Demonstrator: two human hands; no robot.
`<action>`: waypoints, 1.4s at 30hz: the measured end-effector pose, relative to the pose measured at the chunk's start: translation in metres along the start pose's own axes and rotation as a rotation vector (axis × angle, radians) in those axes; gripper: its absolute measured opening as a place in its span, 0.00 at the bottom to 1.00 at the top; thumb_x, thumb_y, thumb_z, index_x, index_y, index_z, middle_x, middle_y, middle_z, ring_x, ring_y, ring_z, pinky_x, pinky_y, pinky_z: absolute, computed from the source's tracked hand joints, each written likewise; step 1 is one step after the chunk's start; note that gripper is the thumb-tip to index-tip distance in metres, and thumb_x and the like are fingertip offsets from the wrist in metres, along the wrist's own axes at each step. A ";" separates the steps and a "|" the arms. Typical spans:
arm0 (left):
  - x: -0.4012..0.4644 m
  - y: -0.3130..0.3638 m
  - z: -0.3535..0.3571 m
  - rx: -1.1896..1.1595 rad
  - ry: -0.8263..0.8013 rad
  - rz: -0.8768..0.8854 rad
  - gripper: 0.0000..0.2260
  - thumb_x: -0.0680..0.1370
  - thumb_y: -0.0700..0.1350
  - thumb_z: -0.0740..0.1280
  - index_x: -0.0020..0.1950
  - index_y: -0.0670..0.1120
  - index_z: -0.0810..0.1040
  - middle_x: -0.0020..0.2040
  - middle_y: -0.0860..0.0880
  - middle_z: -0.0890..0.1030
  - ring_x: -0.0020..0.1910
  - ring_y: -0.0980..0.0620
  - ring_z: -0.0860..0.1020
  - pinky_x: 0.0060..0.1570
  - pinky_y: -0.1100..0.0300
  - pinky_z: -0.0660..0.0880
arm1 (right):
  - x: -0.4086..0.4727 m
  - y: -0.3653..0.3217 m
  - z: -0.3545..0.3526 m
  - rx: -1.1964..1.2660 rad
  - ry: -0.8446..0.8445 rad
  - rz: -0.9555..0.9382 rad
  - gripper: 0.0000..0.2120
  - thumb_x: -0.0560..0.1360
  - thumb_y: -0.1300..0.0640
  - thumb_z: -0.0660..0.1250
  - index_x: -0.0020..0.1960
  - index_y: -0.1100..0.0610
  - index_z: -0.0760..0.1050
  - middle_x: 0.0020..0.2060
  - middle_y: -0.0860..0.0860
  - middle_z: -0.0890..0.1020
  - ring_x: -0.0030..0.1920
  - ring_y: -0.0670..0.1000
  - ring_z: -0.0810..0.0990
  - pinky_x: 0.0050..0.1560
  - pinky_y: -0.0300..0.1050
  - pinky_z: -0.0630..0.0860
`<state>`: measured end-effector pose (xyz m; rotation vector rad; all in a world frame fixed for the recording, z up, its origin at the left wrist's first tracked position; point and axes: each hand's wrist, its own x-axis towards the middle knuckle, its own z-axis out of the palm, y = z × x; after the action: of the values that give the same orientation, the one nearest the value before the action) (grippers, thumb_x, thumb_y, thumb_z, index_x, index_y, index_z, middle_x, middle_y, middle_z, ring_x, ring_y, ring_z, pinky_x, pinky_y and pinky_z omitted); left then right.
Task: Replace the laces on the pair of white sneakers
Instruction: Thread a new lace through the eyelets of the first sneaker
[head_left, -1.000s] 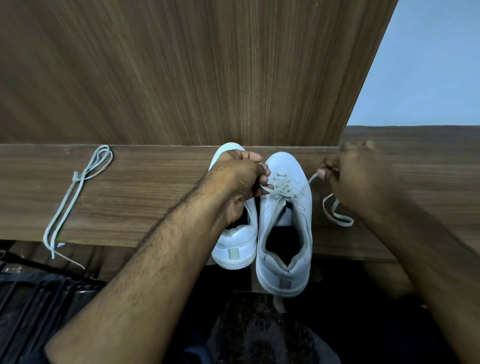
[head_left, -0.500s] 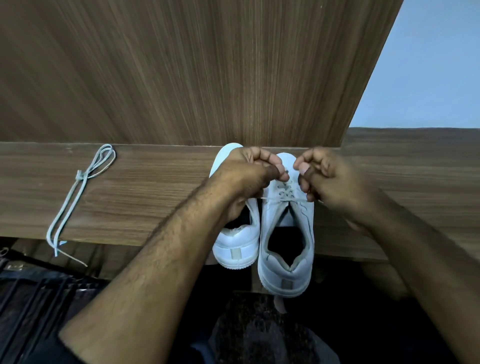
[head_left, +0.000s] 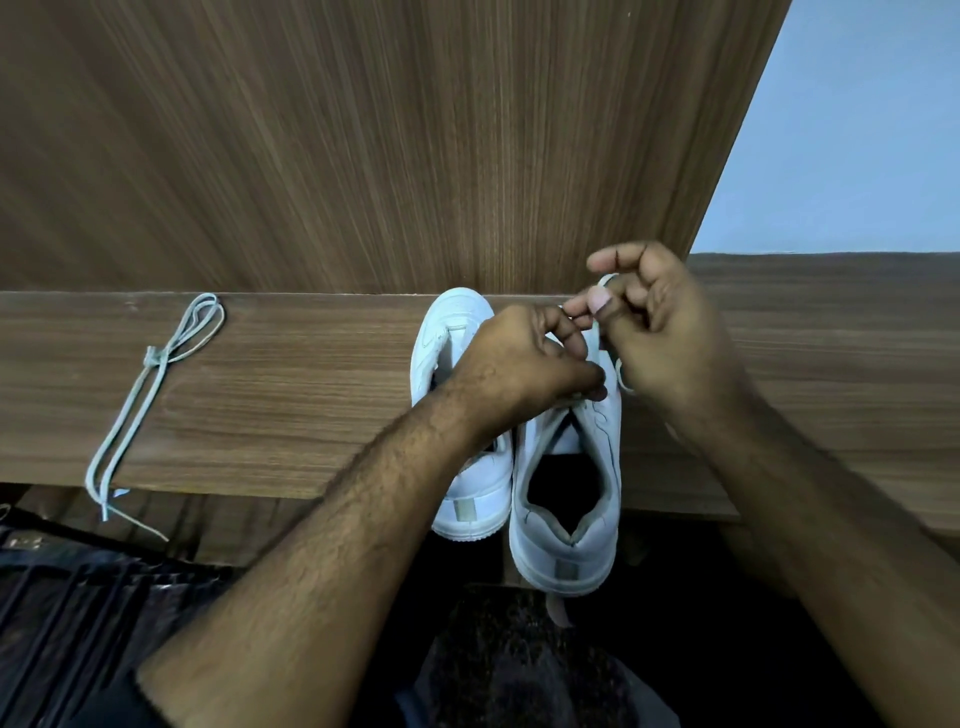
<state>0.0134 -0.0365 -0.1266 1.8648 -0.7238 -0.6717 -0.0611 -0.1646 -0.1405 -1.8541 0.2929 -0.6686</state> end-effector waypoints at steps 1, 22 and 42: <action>0.000 0.001 0.000 -0.081 0.021 -0.028 0.09 0.70 0.35 0.75 0.45 0.40 0.77 0.39 0.44 0.86 0.40 0.47 0.86 0.44 0.53 0.82 | -0.001 0.002 0.002 0.014 -0.019 0.046 0.13 0.82 0.57 0.63 0.65 0.53 0.69 0.46 0.49 0.86 0.50 0.48 0.85 0.53 0.50 0.79; -0.003 -0.003 -0.024 0.303 -0.049 0.181 0.07 0.75 0.42 0.75 0.50 0.47 0.79 0.36 0.53 0.83 0.35 0.53 0.80 0.37 0.57 0.78 | -0.015 -0.009 -0.011 -0.755 -0.234 0.008 0.05 0.75 0.49 0.71 0.50 0.45 0.83 0.45 0.43 0.84 0.46 0.45 0.81 0.46 0.48 0.79; -0.007 0.000 -0.033 -0.012 0.080 -0.105 0.15 0.75 0.50 0.71 0.31 0.47 0.75 0.30 0.45 0.75 0.31 0.55 0.72 0.35 0.63 0.69 | -0.005 0.009 -0.055 -0.824 -0.232 0.262 0.11 0.76 0.50 0.72 0.35 0.48 0.78 0.34 0.48 0.82 0.38 0.48 0.80 0.37 0.41 0.69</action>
<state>0.0327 -0.0118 -0.1142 1.9172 -0.5718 -0.6621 -0.0961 -0.2084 -0.1368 -2.5795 0.7201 -0.1326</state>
